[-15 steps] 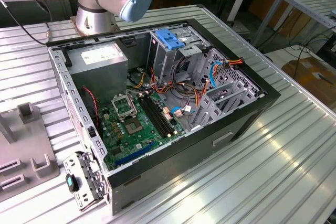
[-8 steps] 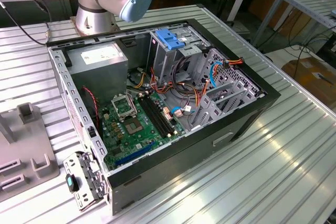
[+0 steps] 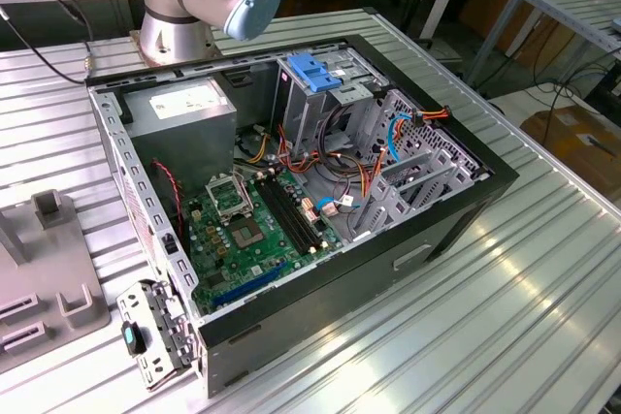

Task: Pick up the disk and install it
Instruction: 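Reach for the disk, then pick up the disk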

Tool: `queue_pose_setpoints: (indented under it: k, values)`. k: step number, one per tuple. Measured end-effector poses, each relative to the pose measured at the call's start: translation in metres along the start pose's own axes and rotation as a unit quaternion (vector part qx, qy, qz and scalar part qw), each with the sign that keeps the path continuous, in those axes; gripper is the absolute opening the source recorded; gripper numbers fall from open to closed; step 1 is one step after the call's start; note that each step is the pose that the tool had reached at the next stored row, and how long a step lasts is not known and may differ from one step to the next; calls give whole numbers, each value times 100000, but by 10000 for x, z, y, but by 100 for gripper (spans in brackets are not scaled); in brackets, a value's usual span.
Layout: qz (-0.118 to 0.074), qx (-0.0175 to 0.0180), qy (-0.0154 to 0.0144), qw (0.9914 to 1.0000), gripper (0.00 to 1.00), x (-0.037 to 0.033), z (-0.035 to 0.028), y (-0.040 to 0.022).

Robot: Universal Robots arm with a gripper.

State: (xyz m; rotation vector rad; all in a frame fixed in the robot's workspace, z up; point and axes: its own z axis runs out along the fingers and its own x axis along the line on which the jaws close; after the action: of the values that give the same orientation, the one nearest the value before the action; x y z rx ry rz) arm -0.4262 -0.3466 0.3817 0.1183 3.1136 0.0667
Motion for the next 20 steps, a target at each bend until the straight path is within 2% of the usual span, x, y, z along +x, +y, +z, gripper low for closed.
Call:
queue_pose_setpoints:
  k: [14,17,20]
  values:
    - [-49,-1,2,100000,11,1,17,-4]
    - [-3561,-85,153,99936,11,1,18,-4]
    - [-7283,-173,317,99734,11,1,18,-4]
